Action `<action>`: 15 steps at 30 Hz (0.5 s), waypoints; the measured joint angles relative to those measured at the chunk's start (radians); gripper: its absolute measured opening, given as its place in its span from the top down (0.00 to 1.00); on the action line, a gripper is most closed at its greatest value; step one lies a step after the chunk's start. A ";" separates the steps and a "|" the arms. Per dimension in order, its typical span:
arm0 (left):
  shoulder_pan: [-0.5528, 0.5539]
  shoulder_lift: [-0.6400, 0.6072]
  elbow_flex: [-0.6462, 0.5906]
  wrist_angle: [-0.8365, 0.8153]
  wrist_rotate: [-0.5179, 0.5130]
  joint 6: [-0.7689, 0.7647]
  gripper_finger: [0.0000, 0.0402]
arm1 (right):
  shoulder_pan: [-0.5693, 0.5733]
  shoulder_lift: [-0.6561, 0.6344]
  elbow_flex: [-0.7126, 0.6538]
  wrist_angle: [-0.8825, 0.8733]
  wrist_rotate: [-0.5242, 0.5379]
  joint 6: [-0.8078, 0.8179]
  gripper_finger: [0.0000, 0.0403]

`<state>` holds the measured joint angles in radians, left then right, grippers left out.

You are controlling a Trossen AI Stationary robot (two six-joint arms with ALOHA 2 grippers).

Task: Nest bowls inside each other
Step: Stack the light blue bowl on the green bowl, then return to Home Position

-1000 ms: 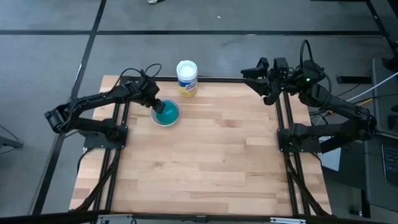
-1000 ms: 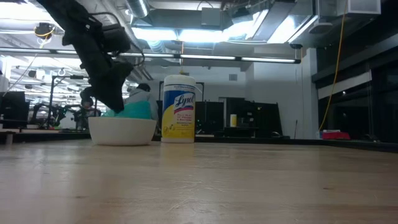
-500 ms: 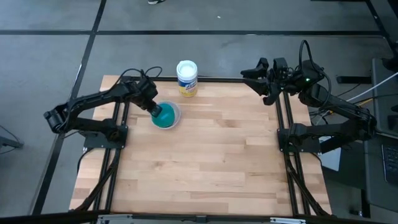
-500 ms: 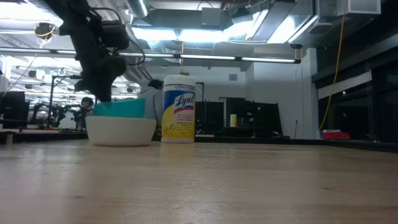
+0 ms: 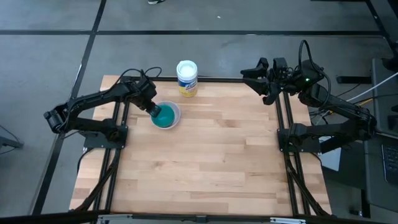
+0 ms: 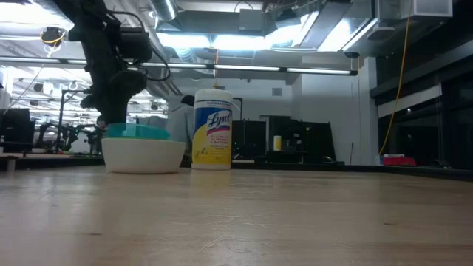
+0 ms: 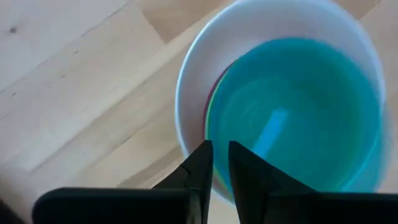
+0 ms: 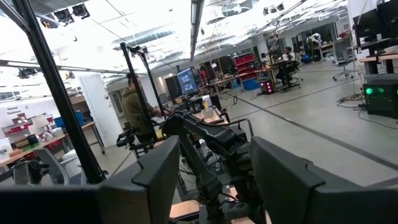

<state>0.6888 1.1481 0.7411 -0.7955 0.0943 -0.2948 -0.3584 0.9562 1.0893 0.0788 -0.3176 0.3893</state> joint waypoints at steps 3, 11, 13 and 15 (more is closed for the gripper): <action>0.000 0.000 -0.001 -0.007 -0.003 0.013 0.90 | 0.000 0.000 0.000 0.000 0.000 -0.003 0.51; 0.000 -0.047 -0.002 0.207 -0.021 0.004 0.87 | 0.000 -0.002 0.000 -0.078 -0.010 -0.040 0.51; 0.000 -0.114 -0.002 0.316 -0.034 0.017 0.87 | 0.000 -0.019 0.000 -0.165 -0.012 -0.074 0.51; 0.001 -0.200 -0.002 0.401 -0.033 0.055 0.88 | 0.000 -0.051 -0.010 -0.193 -0.020 -0.085 0.50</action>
<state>0.6898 0.9482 0.7387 -0.3946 0.0609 -0.2394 -0.3584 0.9056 1.0789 -0.1142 -0.3379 0.3044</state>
